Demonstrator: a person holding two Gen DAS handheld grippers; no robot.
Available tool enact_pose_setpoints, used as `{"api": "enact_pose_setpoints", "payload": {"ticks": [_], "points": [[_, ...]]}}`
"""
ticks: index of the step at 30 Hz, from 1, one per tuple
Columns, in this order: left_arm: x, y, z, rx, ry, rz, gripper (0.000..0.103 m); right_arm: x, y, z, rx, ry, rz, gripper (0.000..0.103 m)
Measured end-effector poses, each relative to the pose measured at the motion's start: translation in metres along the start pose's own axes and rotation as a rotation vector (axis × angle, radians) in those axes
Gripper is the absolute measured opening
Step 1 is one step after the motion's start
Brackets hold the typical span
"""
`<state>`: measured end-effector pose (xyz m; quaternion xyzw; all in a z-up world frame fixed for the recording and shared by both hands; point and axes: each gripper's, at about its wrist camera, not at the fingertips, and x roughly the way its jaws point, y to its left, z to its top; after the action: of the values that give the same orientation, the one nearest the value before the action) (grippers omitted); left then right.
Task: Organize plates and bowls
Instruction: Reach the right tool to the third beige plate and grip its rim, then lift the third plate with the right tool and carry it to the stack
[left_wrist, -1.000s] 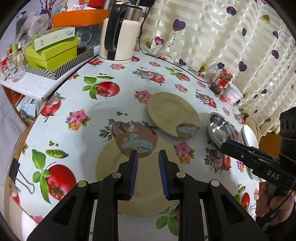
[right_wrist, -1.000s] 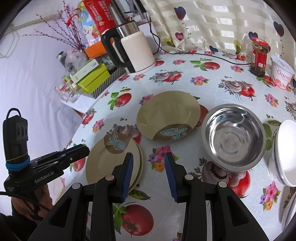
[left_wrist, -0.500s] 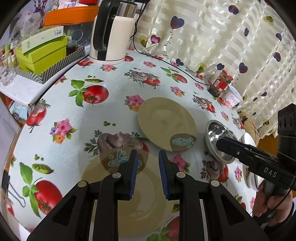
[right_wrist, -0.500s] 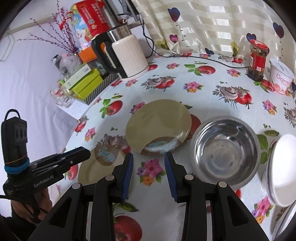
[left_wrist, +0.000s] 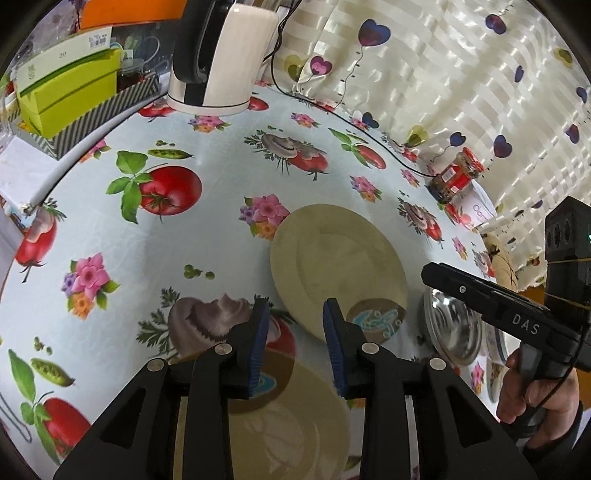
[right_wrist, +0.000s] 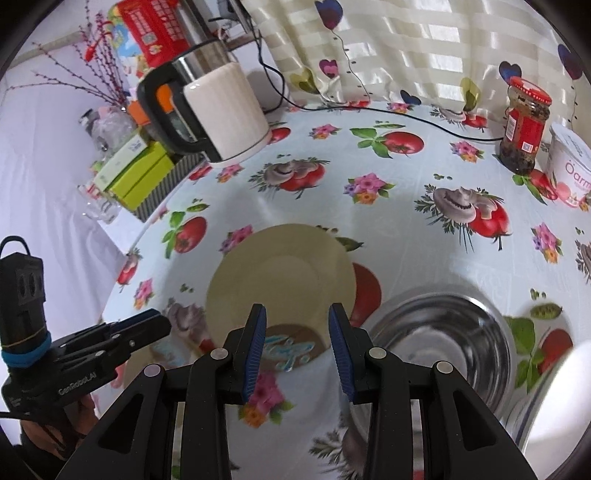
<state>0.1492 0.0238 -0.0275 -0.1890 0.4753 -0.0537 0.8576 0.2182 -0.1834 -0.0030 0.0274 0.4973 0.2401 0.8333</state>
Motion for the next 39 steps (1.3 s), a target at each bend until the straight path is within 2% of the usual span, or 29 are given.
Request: {"api": "enact_pose_setpoints", "payload": {"ticks": [10, 21, 35, 39], "points": [[0.025, 0.009, 0.011, -0.037, 0.032, 0.025, 0.032, 0.035, -0.021, 0.023, 0.014, 0.062, -0.033, 0.034], [0.047, 0.012, 0.014, -0.061, 0.076, 0.033, 0.032, 0.059, -0.027, 0.033, 0.006, 0.123, -0.061, 0.034], [0.054, 0.010, 0.013, -0.056, 0.095, 0.001, 0.032, 0.076, -0.023, 0.037, -0.035, 0.182, -0.089, 0.034], [0.055, 0.006, 0.012, -0.041, 0.092, -0.003, 0.032, 0.080, -0.020, 0.037, -0.045, 0.190, -0.087, 0.032]]}}
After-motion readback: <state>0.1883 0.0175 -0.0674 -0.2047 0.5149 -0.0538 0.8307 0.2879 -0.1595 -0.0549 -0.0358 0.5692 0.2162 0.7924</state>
